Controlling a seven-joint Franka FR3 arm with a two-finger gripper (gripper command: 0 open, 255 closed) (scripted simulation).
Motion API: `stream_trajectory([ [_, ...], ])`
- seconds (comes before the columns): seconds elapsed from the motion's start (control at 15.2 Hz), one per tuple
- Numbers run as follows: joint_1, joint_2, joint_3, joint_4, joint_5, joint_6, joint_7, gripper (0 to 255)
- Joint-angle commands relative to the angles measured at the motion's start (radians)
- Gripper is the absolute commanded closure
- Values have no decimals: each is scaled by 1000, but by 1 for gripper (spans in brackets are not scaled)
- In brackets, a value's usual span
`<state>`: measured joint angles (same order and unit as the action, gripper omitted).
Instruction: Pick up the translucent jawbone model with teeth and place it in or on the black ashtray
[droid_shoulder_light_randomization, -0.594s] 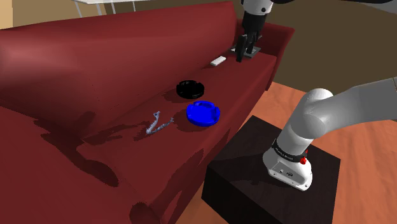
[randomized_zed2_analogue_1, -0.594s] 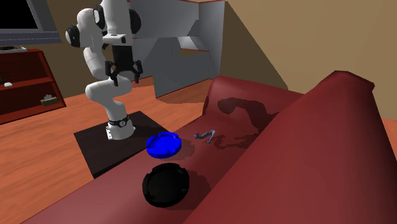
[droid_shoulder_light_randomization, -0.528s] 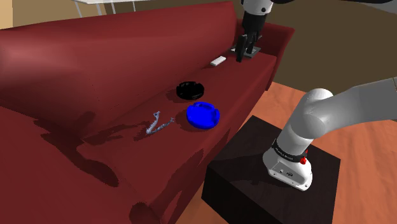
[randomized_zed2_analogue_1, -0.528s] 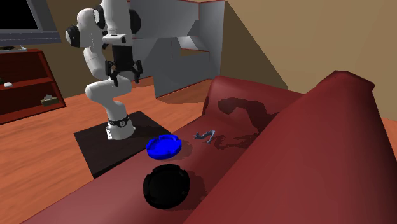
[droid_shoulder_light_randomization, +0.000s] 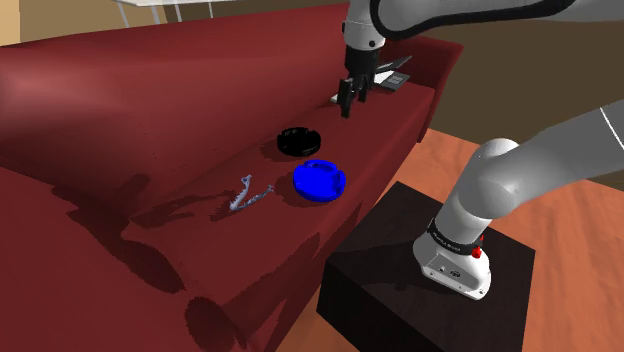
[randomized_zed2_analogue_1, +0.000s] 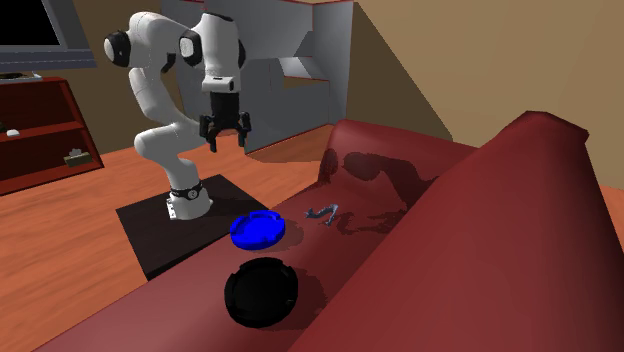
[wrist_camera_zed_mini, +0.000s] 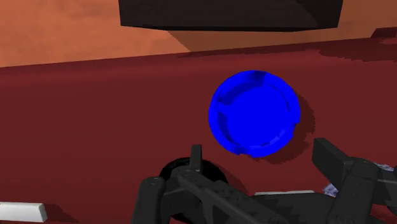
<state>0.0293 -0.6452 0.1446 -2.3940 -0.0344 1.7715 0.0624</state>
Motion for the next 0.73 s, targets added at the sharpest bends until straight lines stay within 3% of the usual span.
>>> stream_trajectory([
  [0.0,8,63,32,4,5,52,29,0],
  [0.66,32,401,175,101,-39,241,181,0],
])
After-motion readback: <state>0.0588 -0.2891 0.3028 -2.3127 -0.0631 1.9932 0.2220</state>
